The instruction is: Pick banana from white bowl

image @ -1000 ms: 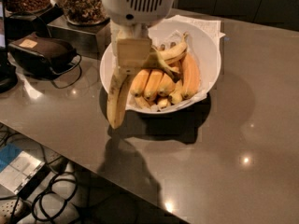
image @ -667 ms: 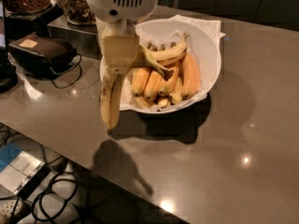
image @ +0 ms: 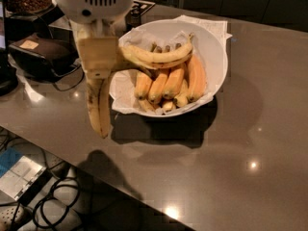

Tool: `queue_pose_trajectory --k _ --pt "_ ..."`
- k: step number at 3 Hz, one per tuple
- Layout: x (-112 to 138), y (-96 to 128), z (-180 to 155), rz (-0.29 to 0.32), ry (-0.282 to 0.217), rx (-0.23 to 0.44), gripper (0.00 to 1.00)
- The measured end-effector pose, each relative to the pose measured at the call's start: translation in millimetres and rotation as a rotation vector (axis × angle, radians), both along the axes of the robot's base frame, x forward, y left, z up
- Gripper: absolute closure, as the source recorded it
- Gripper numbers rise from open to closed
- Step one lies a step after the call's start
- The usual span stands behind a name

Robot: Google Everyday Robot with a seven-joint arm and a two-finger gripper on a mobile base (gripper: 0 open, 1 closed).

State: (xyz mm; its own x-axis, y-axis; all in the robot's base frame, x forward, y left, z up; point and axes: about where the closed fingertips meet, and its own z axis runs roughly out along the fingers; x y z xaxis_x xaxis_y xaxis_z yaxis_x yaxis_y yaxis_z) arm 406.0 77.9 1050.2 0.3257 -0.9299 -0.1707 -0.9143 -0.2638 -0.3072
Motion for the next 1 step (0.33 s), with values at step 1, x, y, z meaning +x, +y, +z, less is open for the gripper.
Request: queue_pose_trajectory --k 1 --pt "-4.9 5.0 12.1 0.008 -0.034 0.031 1.00"
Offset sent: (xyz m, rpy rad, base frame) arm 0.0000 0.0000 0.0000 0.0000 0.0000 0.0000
